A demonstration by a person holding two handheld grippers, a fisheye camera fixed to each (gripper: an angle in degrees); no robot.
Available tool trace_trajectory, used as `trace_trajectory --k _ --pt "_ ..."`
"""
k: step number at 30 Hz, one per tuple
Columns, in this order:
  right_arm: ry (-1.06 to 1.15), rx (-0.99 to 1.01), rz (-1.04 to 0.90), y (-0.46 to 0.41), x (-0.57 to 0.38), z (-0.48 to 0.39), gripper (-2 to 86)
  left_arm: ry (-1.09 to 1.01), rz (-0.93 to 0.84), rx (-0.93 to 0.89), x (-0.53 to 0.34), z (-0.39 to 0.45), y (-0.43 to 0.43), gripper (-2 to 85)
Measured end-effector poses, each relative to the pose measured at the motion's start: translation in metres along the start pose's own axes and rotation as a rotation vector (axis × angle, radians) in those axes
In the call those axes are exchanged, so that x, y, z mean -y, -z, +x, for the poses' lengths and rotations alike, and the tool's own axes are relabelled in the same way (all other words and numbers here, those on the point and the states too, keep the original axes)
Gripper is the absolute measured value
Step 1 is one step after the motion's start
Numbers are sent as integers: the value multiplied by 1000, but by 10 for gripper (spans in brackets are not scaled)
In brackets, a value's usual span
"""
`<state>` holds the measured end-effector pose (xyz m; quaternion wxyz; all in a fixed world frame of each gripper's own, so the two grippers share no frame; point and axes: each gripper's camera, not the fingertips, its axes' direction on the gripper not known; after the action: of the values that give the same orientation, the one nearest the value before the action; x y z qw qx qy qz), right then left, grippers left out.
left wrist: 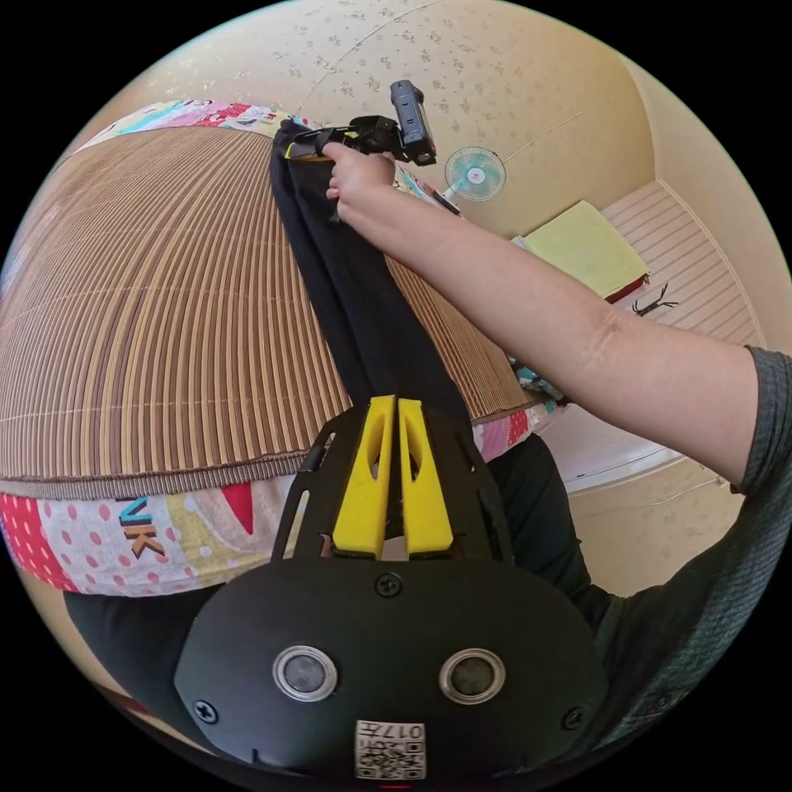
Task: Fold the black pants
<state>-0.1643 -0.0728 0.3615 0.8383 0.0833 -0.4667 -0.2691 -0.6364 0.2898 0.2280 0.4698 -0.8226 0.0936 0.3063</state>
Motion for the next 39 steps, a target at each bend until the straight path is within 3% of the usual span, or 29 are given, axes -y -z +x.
trace_trajectory --k 4,12,17,21,25,35,39 --pt "49 311 -150 -13 1 26 10 24 -13 -6 10 -5 0 -9" --pt "60 265 -59 117 -116 60 55 37 60 -59 22 -1 12 13" --pt "-159 331 -123 142 -229 113 87 88 143 -11 27 4 20 139" --pt "-175 410 -114 156 -287 104 83 67 132 39 37 24 4 128" --pt "-174 397 -151 157 -296 98 57 40 73 205 50 54 -4 76" --pt "-110 549 -257 194 -357 92 39 51 -207 -91 -7 67 41 26" --pt "-248 593 -179 212 -362 149 70 60 -68 -186 -12 60 77 55"
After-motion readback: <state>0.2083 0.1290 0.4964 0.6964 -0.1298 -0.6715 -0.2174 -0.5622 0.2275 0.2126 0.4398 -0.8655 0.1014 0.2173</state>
